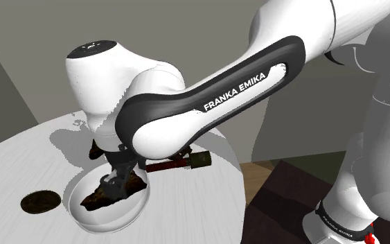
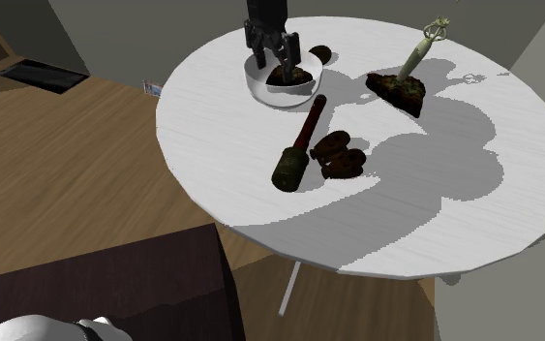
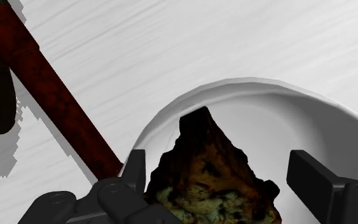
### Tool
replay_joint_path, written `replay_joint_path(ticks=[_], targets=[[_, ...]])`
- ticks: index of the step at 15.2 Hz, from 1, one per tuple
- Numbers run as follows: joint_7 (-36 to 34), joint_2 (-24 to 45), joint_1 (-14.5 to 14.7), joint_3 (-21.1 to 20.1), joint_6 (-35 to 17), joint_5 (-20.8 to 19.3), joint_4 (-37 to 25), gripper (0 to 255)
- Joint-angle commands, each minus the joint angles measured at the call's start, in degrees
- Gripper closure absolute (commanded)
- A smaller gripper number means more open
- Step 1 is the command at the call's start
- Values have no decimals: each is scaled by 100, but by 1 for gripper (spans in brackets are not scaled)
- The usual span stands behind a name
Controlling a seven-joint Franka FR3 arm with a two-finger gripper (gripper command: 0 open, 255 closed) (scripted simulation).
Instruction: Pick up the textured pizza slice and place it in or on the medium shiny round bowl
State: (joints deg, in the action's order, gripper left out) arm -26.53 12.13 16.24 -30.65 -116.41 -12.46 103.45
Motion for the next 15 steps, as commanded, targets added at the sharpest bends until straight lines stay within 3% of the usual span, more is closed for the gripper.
replay_joint_path(ticks=[1, 3, 7, 15], targets=[[0, 0, 0, 0, 0, 0, 0, 0], [0, 0, 0, 0, 0, 0, 0, 0], [107, -211, 3, -54, 651, 160, -477, 0], [107, -211, 3, -54, 651, 160, -477, 0]])
